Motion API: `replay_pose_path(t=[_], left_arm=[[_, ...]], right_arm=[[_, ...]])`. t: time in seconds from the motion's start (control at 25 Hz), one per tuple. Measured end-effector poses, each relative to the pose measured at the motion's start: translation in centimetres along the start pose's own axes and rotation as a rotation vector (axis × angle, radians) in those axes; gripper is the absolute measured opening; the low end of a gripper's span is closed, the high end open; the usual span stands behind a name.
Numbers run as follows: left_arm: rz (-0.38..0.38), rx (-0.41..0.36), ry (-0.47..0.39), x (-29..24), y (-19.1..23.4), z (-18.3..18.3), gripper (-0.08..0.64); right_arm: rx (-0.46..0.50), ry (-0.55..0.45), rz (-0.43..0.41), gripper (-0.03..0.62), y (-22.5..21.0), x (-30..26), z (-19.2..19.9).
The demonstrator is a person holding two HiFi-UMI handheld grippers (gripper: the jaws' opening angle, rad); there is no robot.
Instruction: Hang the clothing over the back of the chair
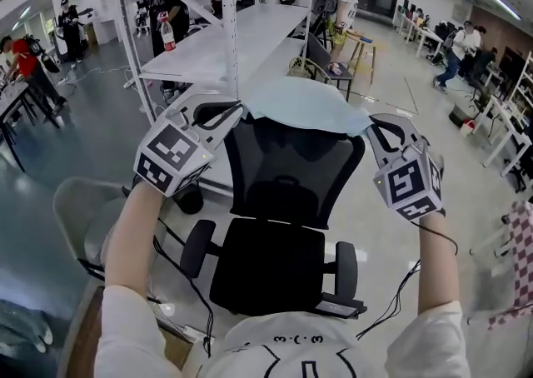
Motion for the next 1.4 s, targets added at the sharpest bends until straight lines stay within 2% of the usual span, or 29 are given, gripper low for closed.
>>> replay_pose_path(t=[0.08, 0.28, 0.72, 0.96, 1.16, 1.4], left_arm=[[0.018, 0.020, 0.033, 0.1, -1.3, 0.9, 0.026], [0.056, 0.012, 0.138, -0.5, -5.1, 3.8, 0.027], [0.154, 0.068, 0.268, -4.2, -7.8, 8.9, 0.028], [0.218, 0.050, 0.341, -7.7, -9.4, 13.3, 0.028], [0.262, 0.079, 0.364, -10.3, -9.3, 15.8, 0.028], [0.279, 0.118, 0.405, -12.9, -7.9, 18.0, 0.028]], right_arm=[[-0.010, 0.004, -0.037, 0.030, 1.2, 0.3, 0.8], [-0.001, 0.009, -0.134, 0.031, 5.2, 0.3, 2.9], [-0.043, 0.101, -0.271, 0.030, 10.4, -2.6, 6.0], [-0.061, 0.186, -0.315, 0.031, 13.2, -5.3, 7.6], [-0.092, 0.251, -0.349, 0.031, 14.8, -7.5, 8.7], [-0.168, 0.316, -0.347, 0.031, 15.3, -10.6, 9.6]])
Point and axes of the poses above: the fingertips, and each gripper's own axes: x backward along the fingers, y to its left, z out of its underside, the point moved 8 cm from there along x, backward along the fingers, and after that the axes turned 11 degrees about y, right-handed, at the moved point
